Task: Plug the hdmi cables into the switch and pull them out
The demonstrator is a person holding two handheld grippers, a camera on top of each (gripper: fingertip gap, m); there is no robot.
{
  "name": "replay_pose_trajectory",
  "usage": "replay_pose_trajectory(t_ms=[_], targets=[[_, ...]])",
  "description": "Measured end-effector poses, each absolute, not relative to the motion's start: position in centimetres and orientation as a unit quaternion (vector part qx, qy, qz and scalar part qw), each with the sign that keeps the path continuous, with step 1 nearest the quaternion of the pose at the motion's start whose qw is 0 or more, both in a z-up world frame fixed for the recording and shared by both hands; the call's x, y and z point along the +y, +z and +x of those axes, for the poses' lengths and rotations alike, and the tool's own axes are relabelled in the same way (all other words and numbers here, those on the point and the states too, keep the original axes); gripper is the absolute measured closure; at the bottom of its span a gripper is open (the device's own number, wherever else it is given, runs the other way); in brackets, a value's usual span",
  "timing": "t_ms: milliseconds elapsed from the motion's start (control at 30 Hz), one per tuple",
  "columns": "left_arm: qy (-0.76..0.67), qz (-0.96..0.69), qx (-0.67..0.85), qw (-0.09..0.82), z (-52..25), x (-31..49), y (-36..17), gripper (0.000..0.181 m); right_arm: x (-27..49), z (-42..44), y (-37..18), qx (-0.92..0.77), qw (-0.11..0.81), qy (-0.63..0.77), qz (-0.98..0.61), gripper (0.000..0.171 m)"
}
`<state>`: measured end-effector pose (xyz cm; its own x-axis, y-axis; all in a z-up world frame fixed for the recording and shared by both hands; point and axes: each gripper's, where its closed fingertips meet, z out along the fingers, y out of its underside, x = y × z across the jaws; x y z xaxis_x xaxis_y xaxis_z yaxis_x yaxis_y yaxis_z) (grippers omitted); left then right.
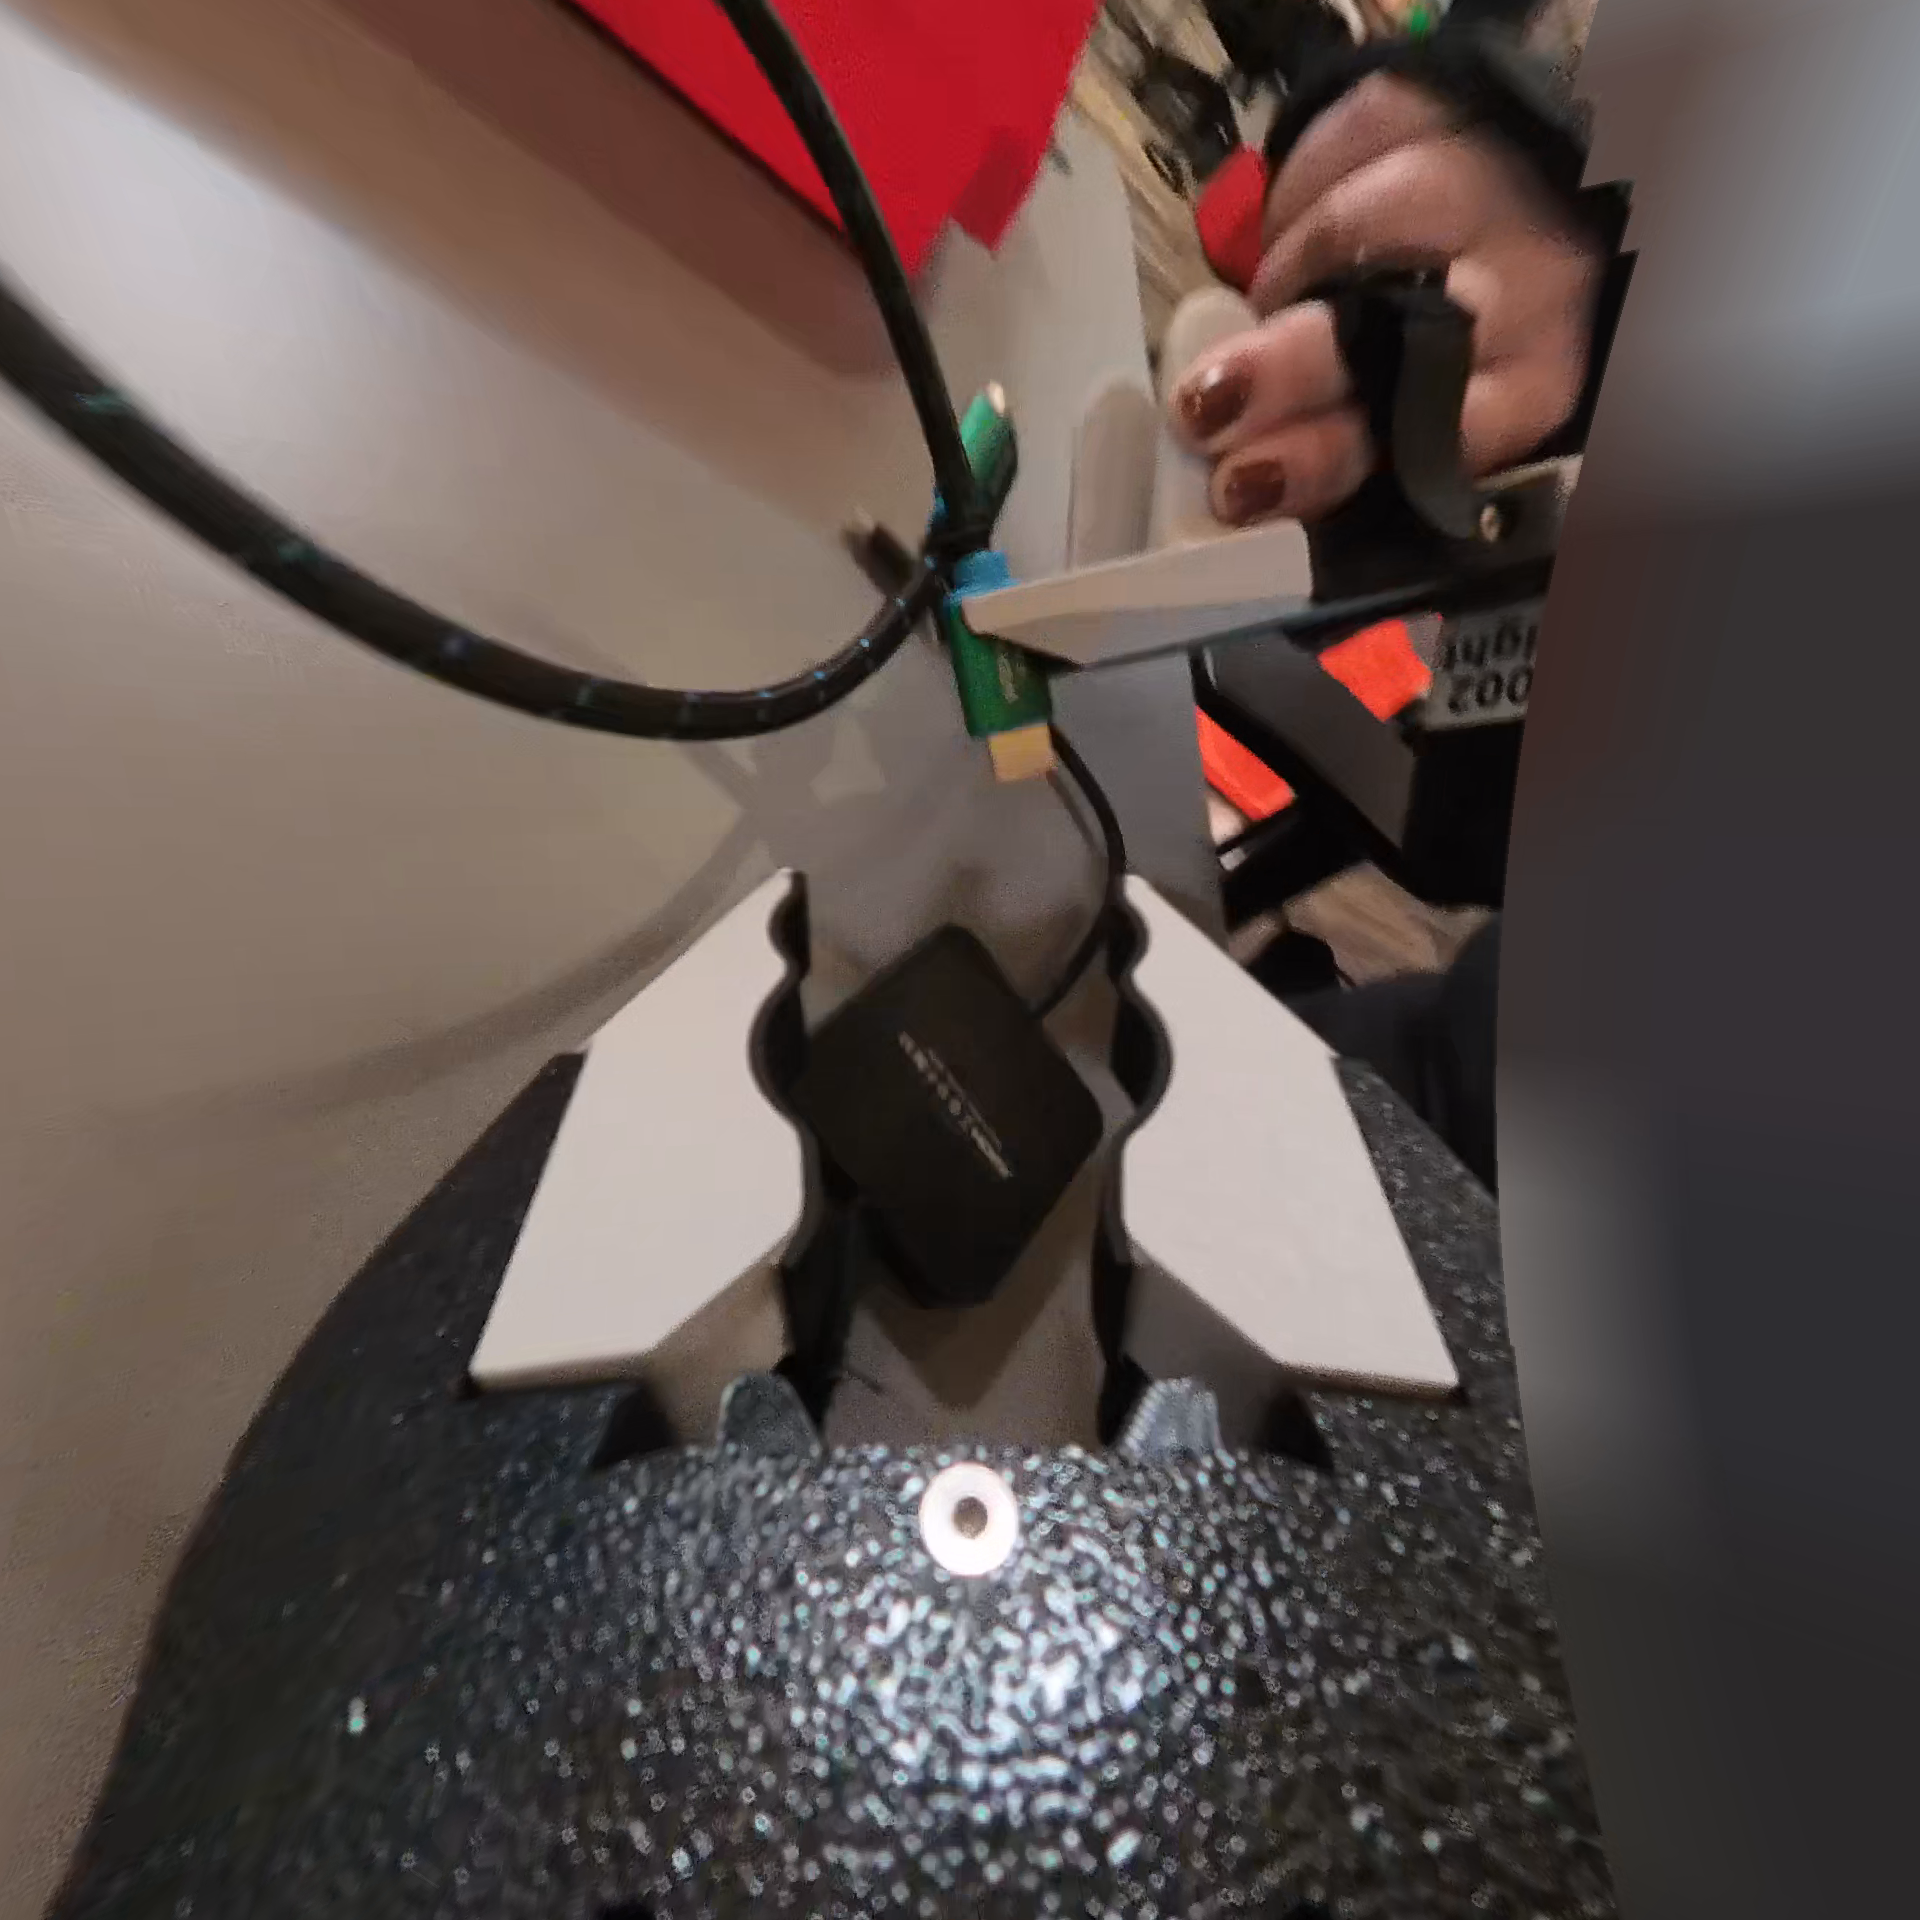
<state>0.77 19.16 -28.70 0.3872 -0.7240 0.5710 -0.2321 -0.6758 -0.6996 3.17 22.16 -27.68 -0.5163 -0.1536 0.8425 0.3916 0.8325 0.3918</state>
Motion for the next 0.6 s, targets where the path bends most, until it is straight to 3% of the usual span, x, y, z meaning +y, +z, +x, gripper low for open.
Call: replay_pose_trajectory(t_ms=[67,233,433,600], targets=[[-0.431,-0.798,0.277,0.319,0.1,20.6,-27.7,0.112,22.5,3.5,-27.5,-0.816,0.500,-0.269,-0.108,0.162],[-0.297,-0.840,0.224,0.395,-2.2,20.8,-26.9,0.090,23.5,4.0,-26.7,-0.779,0.543,-0.253,-0.184,0.162],[-0.123,-0.907,0.214,0.342,-2.9,16.4,-32.4,0.061,22.9,3.3,-26.7,-0.754,0.583,-0.212,-0.217,0.162],[-0.084,-0.907,0.207,0.356,-1.8,16.1,-33.0,0.065,22.3,2.9,-27.0,-0.754,0.591,-0.207,-0.198,0.162]])
